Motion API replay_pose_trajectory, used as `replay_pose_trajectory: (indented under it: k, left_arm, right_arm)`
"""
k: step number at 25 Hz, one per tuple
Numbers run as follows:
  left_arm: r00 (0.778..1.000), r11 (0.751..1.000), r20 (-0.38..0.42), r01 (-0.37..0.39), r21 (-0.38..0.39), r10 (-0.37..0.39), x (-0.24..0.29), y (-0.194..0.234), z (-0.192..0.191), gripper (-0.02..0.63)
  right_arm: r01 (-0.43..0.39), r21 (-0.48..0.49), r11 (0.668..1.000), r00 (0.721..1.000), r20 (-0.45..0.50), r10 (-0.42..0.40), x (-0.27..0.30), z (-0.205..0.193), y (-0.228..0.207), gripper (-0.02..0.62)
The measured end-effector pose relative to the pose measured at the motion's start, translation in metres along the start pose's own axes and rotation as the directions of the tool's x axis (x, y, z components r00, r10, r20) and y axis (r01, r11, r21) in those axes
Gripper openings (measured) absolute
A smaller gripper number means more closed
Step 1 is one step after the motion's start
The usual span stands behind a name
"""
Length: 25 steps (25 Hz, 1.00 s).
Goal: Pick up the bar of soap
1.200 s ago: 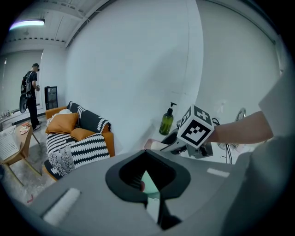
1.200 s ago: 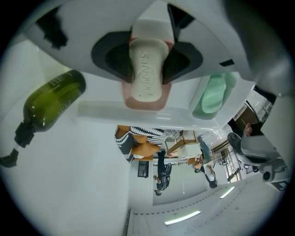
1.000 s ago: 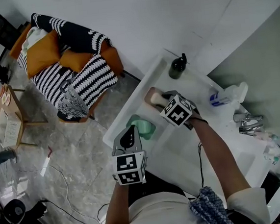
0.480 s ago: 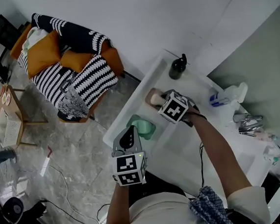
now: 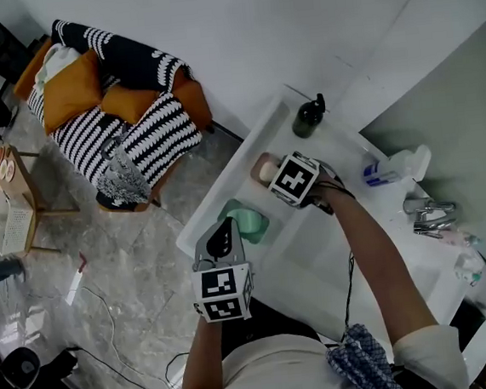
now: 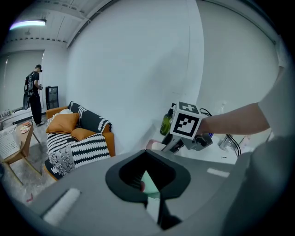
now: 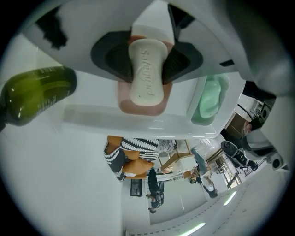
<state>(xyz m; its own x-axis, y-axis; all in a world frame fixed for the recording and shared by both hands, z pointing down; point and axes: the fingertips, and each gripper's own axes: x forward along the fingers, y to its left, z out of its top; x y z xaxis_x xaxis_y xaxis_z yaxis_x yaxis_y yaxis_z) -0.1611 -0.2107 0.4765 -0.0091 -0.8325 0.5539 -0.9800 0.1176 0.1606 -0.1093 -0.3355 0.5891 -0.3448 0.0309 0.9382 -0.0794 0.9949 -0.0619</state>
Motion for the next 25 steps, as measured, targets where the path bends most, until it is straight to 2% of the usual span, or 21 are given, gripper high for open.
replay_pose_trajectory:
  k: [5, 9, 13, 17, 25]
  left_arm:
    - [1.000, 1.000, -0.014, 0.010, -0.003, -0.010, 0.003, -0.002, -0.004, 0.008]
    - [1.000, 1.000, -0.014, 0.018, -0.003, -0.018, 0.005, -0.005, -0.003, 0.008]
    - [1.000, 1.000, -0.006, 0.019, 0.006, -0.019, 0.003, -0.004, 0.000, 0.008]
    - [1.000, 1.000, -0.016, -0.001, 0.010, 0.001, -0.001, 0.003, -0.003, 0.008]
    - [1.000, 1.000, -0.007, -0.022, 0.014, 0.022, -0.008, 0.009, -0.002, 0.008]
  right_arm:
    - [-0.019, 0.004, 1.000, 0.996, -0.083, 0.019, 0.005, -0.001, 0.000, 0.219]
    - [-0.024, -0.025, 0.999, 0.995, -0.093, 0.021, 0.003, -0.001, 0.001, 0.219]
    - [-0.006, -0.007, 1.000, 1.000, -0.018, 0.006, 0.000, -0.002, 0.000, 0.219]
    - [0.031, -0.095, 0.995, 0.997, 0.074, -0.024, -0.004, 0.004, 0.002, 0.215]
    - [0.063, 0.014, 0.998, 0.979, 0.194, -0.065, -0.014, 0.003, -0.002, 0.213]
